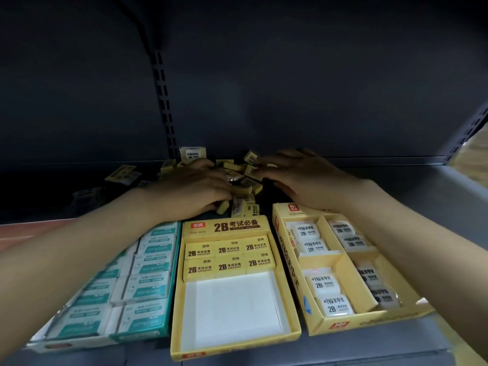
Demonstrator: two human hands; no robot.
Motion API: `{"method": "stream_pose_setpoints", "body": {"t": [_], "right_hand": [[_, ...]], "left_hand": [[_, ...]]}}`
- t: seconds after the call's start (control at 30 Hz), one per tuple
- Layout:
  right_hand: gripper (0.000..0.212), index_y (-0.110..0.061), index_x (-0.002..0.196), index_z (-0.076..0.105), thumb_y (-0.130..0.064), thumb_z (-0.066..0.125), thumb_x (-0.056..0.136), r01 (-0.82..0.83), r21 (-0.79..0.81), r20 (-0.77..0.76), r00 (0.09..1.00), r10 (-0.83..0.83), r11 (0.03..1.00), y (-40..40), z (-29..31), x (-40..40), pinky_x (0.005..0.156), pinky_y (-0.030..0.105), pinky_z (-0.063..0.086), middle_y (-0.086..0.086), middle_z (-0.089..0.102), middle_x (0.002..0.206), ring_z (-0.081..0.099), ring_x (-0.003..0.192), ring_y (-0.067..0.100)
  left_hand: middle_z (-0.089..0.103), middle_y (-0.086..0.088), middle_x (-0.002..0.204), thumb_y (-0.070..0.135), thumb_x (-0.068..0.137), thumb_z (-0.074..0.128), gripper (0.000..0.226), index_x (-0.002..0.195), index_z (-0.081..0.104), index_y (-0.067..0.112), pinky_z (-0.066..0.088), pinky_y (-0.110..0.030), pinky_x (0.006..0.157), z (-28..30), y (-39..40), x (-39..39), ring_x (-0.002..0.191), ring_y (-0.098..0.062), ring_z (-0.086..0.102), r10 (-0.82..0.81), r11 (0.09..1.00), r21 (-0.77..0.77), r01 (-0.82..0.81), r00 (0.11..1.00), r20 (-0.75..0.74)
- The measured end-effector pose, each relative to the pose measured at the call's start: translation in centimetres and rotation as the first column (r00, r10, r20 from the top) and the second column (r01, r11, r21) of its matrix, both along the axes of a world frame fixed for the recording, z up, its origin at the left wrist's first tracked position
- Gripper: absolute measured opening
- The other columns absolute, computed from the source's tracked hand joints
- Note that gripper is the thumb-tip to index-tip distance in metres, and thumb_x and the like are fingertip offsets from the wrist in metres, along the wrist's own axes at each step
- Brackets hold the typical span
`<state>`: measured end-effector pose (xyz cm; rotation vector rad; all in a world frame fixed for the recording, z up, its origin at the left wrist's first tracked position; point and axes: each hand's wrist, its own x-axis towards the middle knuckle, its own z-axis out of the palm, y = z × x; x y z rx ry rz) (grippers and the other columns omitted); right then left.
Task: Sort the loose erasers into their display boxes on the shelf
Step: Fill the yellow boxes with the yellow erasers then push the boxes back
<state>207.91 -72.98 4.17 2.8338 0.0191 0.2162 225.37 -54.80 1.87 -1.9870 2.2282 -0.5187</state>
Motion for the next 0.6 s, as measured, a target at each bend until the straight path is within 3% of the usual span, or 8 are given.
{"method": "stream_pose_setpoints", "body": {"t": [0.07,0.17,0.27,0.37,0.5,0.6], "right_hand": [[0.052,-0.034,0.145,0.029,-0.023,0.046,0.097,-0.009,-0.049,-0.047,0.999,0.007,0.999,-0.7,0.3,1.1,0.107,0.038,0.025,-0.005,0.021,0.155,0.023,0.138,0.020],[0.063,-0.033,0.146,0.027,-0.015,0.054,0.092,-0.038,-0.128,-0.092,0.995,0.027,0.991,-1.4,0.3,2.6,0.106,0.040,0.030,-0.002,0.022,0.155,0.026,0.138,0.022],[0.069,-0.034,0.149,0.014,-0.014,0.051,0.093,-0.053,-0.190,-0.162,0.987,0.022,0.980,-1.9,-0.2,3.7,0.112,0.039,0.023,-0.004,0.011,0.158,0.014,0.143,0.020],[0.069,-0.035,0.149,0.005,-0.018,0.046,0.096,-0.052,-0.189,-0.218,0.976,0.010,0.981,-1.8,-0.6,4.5,0.114,0.038,0.016,-0.007,0.002,0.158,0.006,0.145,0.019],[0.073,-0.035,0.149,0.005,-0.016,0.050,0.094,-0.077,-0.169,-0.234,0.972,0.036,0.983,-1.7,-1.4,5.5,0.113,0.036,0.019,-0.011,0.002,0.158,0.008,0.144,0.015],[0.070,-0.031,0.150,0.009,-0.016,0.050,0.095,-0.061,-0.159,-0.212,0.977,0.026,0.985,-1.6,-1.9,6.0,0.113,0.035,0.021,-0.006,0.012,0.158,0.017,0.142,0.018]], "left_hand": [[0.071,0.000,0.092,0.024,0.072,0.067,0.007,0.077,0.069,0.020,0.026,-0.038,0.094,0.6,0.4,-0.1,0.092,-0.021,0.066,0.056,0.998,0.037,-0.055,0.998,-0.033],[0.070,0.004,0.087,0.020,0.068,0.075,0.014,0.071,0.061,0.021,0.027,-0.036,0.093,1.0,1.4,-0.1,0.087,-0.019,0.066,0.103,0.995,-0.005,-0.104,0.989,-0.105],[0.070,0.004,0.088,0.025,0.074,0.064,0.006,0.074,0.061,0.021,0.027,-0.032,0.091,1.2,2.3,-0.4,0.085,-0.017,0.066,0.100,0.991,-0.071,-0.110,0.986,-0.133],[0.071,0.003,0.090,0.030,0.077,0.058,0.014,0.081,0.064,0.018,0.029,-0.031,0.088,1.4,2.8,0.0,0.084,-0.016,0.066,0.095,0.982,-0.148,-0.117,0.984,-0.148],[0.071,0.004,0.089,0.035,0.083,0.051,0.023,0.085,0.065,0.017,0.028,-0.030,0.086,1.4,3.2,0.6,0.082,-0.017,0.066,0.098,0.965,-0.232,-0.122,0.989,-0.113],[0.070,0.006,0.089,0.041,0.085,0.041,0.032,0.088,0.064,0.019,0.029,-0.030,0.080,1.2,3.2,0.7,0.081,-0.015,0.065,0.123,0.949,-0.277,-0.153,0.985,-0.124]]}}
